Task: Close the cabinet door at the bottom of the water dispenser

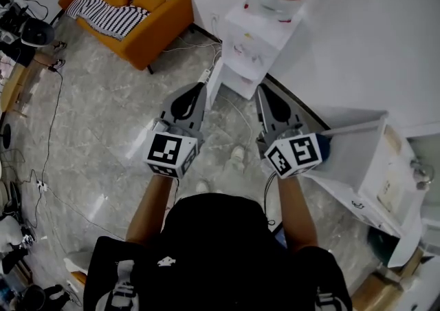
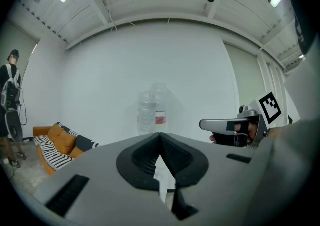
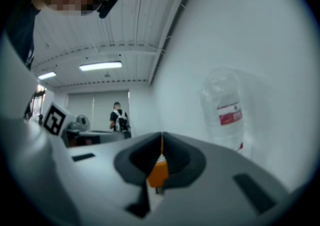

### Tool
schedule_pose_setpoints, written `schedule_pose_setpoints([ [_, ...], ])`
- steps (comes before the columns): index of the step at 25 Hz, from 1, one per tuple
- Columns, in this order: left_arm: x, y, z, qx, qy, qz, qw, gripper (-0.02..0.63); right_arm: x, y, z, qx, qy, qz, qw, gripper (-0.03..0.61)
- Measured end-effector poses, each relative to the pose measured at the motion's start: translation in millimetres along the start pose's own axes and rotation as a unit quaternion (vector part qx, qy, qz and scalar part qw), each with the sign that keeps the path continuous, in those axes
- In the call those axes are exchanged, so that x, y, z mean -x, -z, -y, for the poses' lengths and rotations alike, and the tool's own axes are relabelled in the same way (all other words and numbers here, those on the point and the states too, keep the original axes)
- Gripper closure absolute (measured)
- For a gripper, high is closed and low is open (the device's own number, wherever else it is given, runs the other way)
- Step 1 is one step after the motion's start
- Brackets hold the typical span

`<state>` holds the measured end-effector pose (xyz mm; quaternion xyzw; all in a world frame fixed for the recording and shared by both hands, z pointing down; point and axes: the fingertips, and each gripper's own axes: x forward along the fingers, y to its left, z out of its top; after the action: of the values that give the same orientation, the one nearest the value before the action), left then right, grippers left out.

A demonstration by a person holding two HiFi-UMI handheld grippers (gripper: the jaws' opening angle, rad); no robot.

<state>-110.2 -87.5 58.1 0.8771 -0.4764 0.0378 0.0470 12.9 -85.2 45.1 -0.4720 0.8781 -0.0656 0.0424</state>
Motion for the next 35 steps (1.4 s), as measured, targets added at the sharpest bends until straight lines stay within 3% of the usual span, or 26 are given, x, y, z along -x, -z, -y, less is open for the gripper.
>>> schedule_pose_setpoints([
  [11,-104,10,2,-0.013,0.002,-0.001,0.9999,0.606,-48,3,91,0.008,-0.024,-0.011,1.0,0.543],
  [16,-127,44,-14,-0.013,0.004,-0.007,0.9999,0.606,-64,35,112,0.009,-0.02,-0.022,1.0,0.543],
  [25,-154,162,-46,0.004,0.021,-0.027,0.9994,0.606,-86,151,130,0.01,-0.005,-0.042,0.999,0.543],
  [35,-186,320,-69,0.022,0.034,-0.038,0.9985,0.606,-104,301,159,0.005,0.009,-0.056,0.998,0.543],
])
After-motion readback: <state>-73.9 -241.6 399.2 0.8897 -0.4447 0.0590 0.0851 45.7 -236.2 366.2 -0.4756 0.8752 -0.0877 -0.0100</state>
